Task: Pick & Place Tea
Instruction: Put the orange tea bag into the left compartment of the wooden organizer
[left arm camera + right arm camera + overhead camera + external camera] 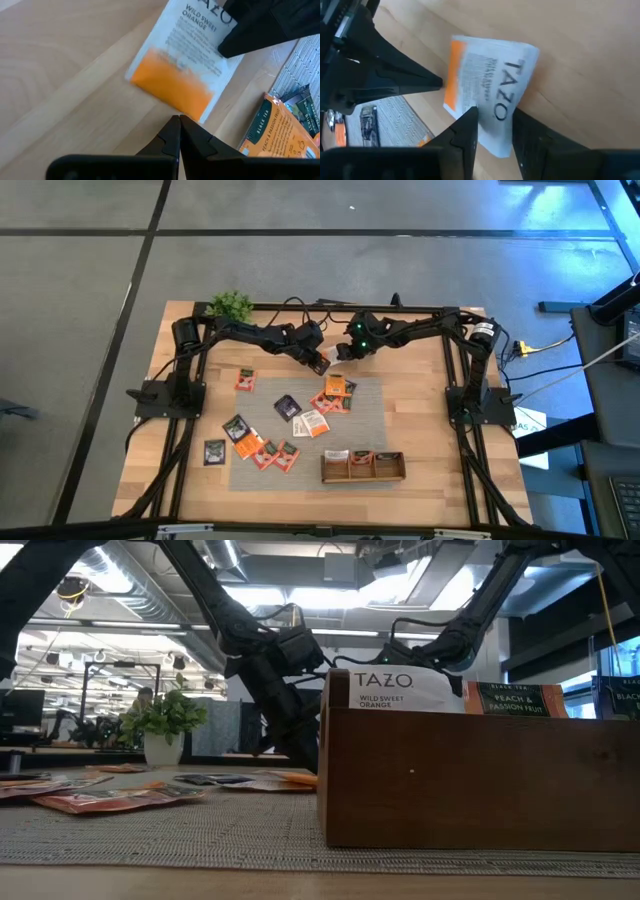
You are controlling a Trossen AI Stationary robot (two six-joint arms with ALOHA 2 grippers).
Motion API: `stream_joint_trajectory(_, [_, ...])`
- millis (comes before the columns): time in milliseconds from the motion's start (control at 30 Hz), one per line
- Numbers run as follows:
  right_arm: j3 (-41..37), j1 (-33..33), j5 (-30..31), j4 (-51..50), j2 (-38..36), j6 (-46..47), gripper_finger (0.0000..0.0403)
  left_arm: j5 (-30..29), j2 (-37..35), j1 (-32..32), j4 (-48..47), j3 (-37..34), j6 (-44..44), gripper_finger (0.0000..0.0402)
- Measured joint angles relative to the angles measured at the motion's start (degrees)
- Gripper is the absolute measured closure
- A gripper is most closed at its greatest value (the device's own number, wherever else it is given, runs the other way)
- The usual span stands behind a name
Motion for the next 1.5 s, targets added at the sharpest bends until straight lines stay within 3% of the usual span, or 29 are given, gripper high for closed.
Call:
stream_joint_trajectory(367, [0.0, 0.0, -0.2, 1.3, -0.2, 0.9, 0.0212, 0.0, 0.0, 0.0, 0.2, -0.1, 0.0, 0.0399])
stream_joint_trajectory(533, [0.0, 0.0, -0.1, 3.0, -0.1, 0.4, 0.0204, 0.1, 0.0, 0.0, 0.1, -0.1, 0.0, 0.0399])
stream_joint_trajectory(1200, [0.0, 0.0, 0.0, 2.9, -0.1, -0.3, 0.0253, 0.2, 0.0, 0.0, -1.9, 0.1, 0.0, 0.0399])
stream_joint_trajectory(1500, [0.0, 0.0, -0.1, 2.8, -0.1, -1.6, 0.0309, 0.2, 0.0, 0.0, -2.0, 0.1, 0.0, 0.0399])
